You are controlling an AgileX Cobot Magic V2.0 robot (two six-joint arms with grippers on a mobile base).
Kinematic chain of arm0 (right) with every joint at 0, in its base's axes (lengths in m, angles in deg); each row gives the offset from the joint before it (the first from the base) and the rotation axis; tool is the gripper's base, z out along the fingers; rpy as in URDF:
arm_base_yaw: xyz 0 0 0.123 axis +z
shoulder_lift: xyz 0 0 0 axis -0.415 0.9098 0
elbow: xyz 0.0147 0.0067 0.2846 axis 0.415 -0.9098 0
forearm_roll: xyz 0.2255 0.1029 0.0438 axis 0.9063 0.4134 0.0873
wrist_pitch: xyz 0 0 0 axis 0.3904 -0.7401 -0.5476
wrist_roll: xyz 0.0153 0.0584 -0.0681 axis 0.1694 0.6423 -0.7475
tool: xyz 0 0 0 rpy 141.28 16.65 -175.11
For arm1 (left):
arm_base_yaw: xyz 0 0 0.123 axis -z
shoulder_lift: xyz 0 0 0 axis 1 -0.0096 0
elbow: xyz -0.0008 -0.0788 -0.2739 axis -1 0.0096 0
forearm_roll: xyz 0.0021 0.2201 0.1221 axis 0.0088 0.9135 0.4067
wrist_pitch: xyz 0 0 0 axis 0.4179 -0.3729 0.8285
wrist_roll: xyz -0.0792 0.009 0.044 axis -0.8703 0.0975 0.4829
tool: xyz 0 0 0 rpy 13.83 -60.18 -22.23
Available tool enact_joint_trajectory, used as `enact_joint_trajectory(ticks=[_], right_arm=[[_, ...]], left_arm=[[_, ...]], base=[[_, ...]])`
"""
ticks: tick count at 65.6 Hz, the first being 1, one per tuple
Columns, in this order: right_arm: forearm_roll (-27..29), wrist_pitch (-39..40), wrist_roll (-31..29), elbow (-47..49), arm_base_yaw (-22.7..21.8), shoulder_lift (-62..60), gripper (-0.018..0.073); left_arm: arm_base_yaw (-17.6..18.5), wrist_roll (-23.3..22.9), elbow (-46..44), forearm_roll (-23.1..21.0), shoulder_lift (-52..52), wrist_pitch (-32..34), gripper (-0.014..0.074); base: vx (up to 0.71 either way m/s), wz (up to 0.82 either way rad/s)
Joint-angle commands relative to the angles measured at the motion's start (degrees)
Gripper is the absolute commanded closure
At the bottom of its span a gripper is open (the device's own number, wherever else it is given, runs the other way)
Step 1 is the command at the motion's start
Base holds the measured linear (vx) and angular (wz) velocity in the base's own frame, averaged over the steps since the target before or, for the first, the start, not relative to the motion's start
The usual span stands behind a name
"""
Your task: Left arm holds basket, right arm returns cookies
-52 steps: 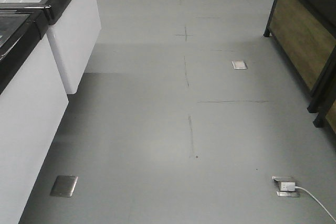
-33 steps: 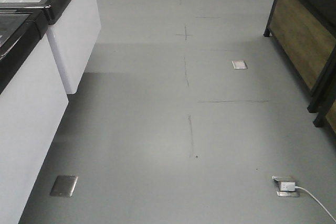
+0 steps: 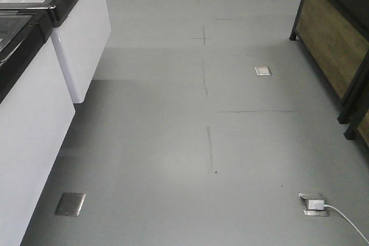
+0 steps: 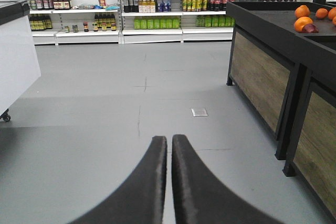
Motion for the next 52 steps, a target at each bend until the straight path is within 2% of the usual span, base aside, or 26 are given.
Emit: enact_joint_trajectory(ticks=[1,37,52], right_arm=[[-0.16,4.10,-0.36,-1.03,-0.06,-0.75,0.0568],[-0.16,4.10,-0.36,-1.03,-0.06,-0.75,0.0568],[-0.16,4.10,-0.36,-1.03,-0.06,-0.75,0.0568]], left_arm=[[0.46,-0.17,-1.94,-0.02,0.62,3.96,0.0603],[0.46,-0.04,-1.94,-0.02,0.62,4.49,0.0603],[0.46,-0.75,-1.94,-0.75,0.62,8.22,0.0603]], base=[[0.00,0.00],[0.00,0.00],[0.00,0.00]])
